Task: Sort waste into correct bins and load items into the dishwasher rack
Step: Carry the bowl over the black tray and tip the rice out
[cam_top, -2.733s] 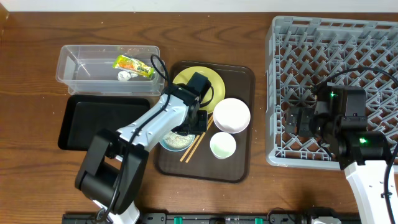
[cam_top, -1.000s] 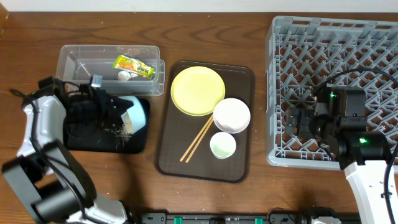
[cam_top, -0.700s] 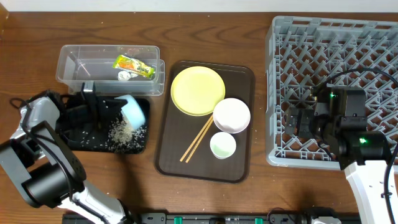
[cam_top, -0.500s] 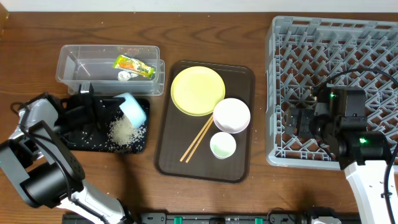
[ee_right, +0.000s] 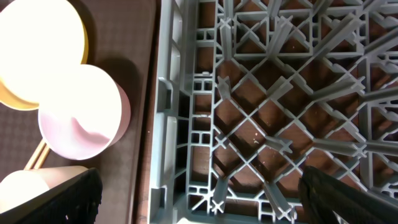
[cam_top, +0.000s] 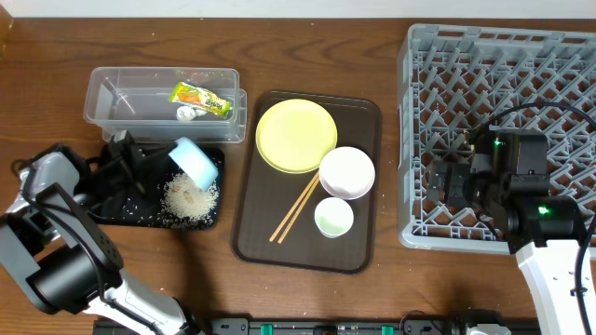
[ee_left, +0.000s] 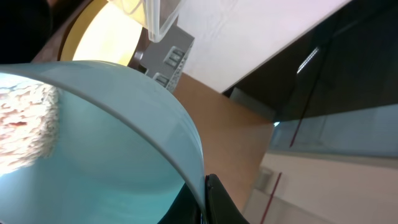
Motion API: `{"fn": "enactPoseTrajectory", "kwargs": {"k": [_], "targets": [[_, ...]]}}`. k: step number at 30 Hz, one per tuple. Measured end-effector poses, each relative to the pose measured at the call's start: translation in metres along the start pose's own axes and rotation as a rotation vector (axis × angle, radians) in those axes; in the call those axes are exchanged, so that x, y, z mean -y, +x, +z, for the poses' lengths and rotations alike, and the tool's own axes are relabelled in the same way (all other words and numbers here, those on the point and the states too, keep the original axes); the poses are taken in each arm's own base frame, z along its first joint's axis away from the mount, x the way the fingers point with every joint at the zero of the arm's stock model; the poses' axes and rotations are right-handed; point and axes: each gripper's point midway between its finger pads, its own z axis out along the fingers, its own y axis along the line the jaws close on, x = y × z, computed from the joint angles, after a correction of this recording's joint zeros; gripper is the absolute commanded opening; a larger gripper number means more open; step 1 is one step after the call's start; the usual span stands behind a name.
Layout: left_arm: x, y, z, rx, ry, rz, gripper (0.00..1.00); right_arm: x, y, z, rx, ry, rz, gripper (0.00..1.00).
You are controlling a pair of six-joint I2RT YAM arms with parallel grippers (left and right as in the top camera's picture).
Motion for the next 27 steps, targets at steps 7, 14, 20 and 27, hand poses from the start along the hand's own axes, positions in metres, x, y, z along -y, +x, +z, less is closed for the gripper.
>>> {"fn": "enactPoseTrajectory", "kwargs": {"k": [7,14,20,27], "targets": [[0.003,-0.002,-0.012,0.030,0.026,-0.093,0.06,0.000,0.002,0.000,-0.007,0.001,0.001,0.99],[0.004,-0.010,-0.015,0.046,0.027,0.095,0.06,0.000,0.002,0.000,-0.010,0.002,0.001,0.99],[0.003,-0.010,-0.014,0.049,0.015,0.389,0.06,0.000,0.002,0.000,-0.010,0.002,0.001,0.99],[0.002,-0.010,-0.014,0.050,0.005,0.646,0.06,0.000,0.003,0.000,-0.010,0.002,0.001,0.99]]}}
